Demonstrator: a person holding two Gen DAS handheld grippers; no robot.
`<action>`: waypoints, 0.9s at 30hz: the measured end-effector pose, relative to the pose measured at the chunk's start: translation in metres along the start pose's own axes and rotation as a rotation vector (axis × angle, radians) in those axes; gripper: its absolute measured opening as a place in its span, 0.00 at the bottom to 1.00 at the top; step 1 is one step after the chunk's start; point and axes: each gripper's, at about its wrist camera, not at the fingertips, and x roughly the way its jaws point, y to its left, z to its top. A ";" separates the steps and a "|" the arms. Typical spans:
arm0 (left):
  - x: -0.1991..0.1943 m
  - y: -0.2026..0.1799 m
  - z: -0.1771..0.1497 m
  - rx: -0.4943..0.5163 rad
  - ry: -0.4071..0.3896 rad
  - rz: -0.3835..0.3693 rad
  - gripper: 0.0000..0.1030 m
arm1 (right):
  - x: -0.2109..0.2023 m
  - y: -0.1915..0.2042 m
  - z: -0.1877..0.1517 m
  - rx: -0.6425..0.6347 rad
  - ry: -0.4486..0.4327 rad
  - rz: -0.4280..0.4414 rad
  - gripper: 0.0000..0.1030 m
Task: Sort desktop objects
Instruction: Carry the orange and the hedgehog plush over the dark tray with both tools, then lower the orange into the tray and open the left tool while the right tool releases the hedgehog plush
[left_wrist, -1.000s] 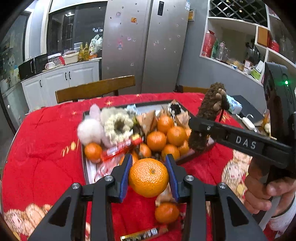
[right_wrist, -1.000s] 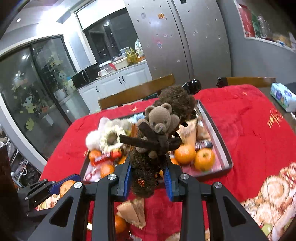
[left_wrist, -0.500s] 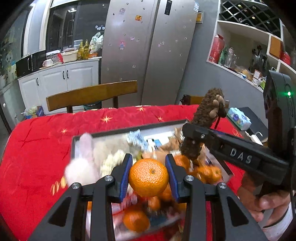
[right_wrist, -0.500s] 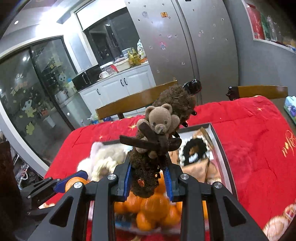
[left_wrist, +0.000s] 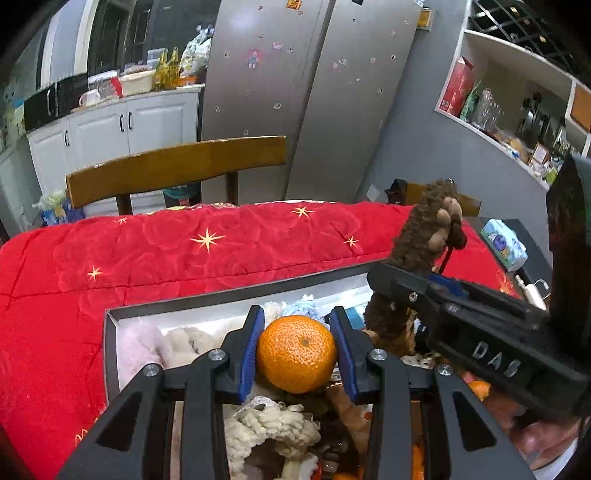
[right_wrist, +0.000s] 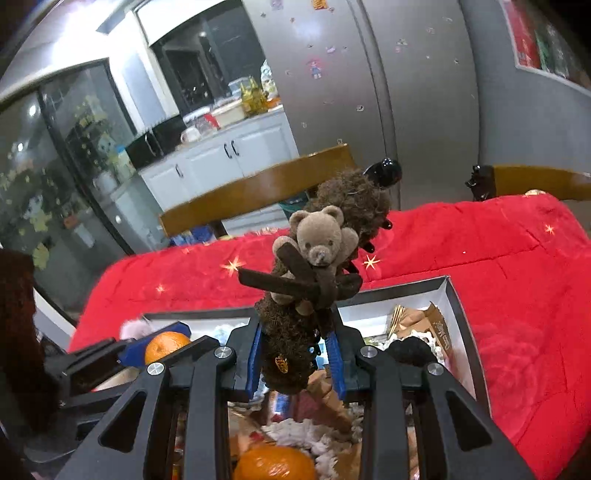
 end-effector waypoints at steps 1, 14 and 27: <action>0.000 -0.001 -0.002 0.006 -0.005 0.007 0.37 | 0.002 -0.001 0.000 0.001 0.005 0.008 0.28; 0.001 -0.011 -0.009 0.038 -0.024 0.014 0.37 | 0.026 -0.033 -0.005 0.078 0.099 0.069 0.28; -0.001 -0.014 -0.010 0.041 -0.024 0.026 0.37 | 0.026 -0.033 -0.004 0.059 0.084 0.096 0.32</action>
